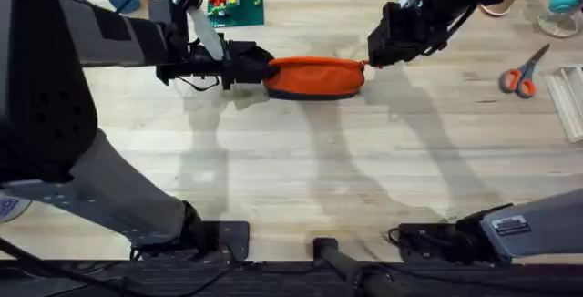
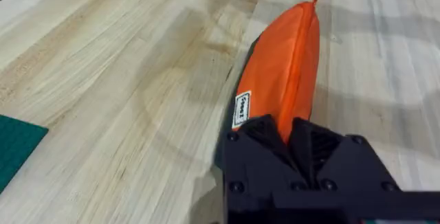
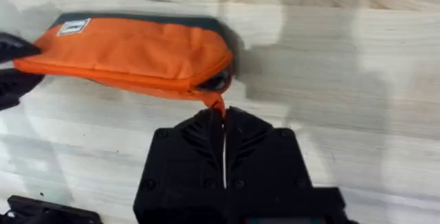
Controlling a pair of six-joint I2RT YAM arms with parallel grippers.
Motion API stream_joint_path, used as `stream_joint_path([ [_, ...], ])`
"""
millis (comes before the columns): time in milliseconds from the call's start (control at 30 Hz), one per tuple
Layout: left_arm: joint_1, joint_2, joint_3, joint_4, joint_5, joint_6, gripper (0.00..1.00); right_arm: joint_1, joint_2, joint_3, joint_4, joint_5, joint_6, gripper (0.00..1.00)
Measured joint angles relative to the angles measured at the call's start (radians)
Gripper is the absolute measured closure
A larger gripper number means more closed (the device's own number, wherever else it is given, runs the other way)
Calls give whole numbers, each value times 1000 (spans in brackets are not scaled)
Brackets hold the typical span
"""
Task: Unzip the bag, pick up the pens from the table one at a time and place them inside, then zip the bag closed.
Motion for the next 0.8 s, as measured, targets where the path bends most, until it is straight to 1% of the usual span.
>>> stream_joint_path([
  [233,0,0,0,0,-1,-3,959,-43,0,-57,11,-3,-3,967],
  [633,-1,0,0,4,-3,-16,959,-91,-3,-126,57,-27,-8,966],
  [800,-1,0,0,4,-5,-19,959,-159,-3,-168,58,-2,-25,967],
])
